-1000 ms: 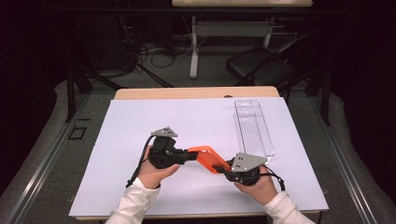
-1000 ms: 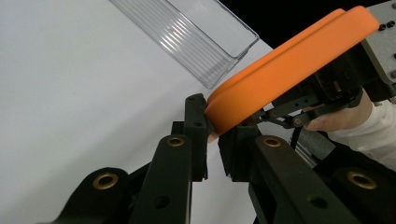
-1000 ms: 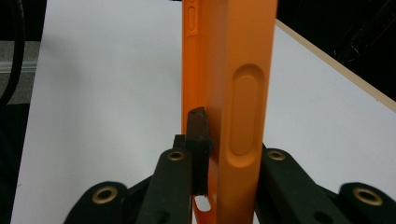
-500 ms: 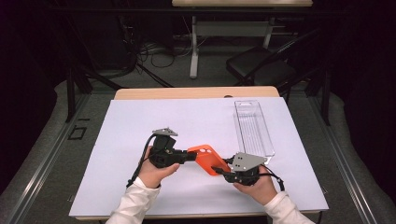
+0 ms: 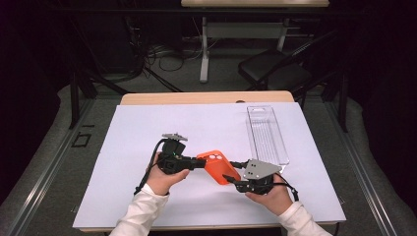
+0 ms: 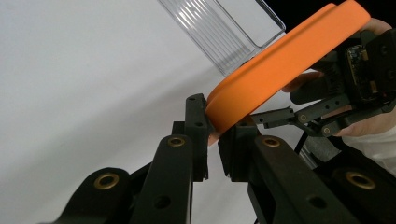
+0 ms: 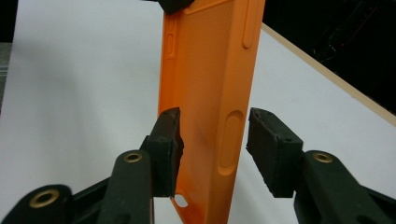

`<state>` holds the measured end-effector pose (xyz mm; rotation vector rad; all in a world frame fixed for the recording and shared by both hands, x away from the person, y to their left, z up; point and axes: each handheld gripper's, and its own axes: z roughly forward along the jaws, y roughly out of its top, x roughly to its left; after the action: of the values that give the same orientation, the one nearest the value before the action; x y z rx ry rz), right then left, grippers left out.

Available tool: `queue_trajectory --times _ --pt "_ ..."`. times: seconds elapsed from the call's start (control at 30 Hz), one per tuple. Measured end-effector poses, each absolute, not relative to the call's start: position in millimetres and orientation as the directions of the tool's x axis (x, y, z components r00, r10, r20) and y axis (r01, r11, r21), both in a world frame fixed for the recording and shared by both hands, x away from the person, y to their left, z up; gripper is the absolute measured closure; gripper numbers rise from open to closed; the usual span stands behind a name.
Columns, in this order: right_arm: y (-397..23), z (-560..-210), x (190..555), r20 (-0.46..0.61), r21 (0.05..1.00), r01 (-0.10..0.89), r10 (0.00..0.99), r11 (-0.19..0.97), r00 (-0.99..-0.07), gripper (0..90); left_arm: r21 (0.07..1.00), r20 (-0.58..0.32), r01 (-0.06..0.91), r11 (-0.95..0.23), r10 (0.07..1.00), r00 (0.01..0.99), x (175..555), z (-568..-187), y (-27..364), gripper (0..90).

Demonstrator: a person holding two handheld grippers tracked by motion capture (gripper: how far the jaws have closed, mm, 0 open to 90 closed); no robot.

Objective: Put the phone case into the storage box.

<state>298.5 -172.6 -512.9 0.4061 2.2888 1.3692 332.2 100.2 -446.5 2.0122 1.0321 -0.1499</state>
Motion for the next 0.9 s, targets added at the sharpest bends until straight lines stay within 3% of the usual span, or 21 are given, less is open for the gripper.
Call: queue_trajectory --times 0.3,0.9 --pt "-172.8 -498.3 303.1 -0.22 0.899 0.032 0.512 0.437 -0.83 45.2 0.602 -0.404 0.724 -0.338 0.652 0.641 341.6 -437.5 103.2 82.5" --pt "-168.3 -478.5 310.5 -0.197 0.888 0.098 0.564 0.45 -0.802 44.4 0.558 -0.337 0.734 -0.388 0.702 0.627 349.5 -418.3 102.3 82.4"
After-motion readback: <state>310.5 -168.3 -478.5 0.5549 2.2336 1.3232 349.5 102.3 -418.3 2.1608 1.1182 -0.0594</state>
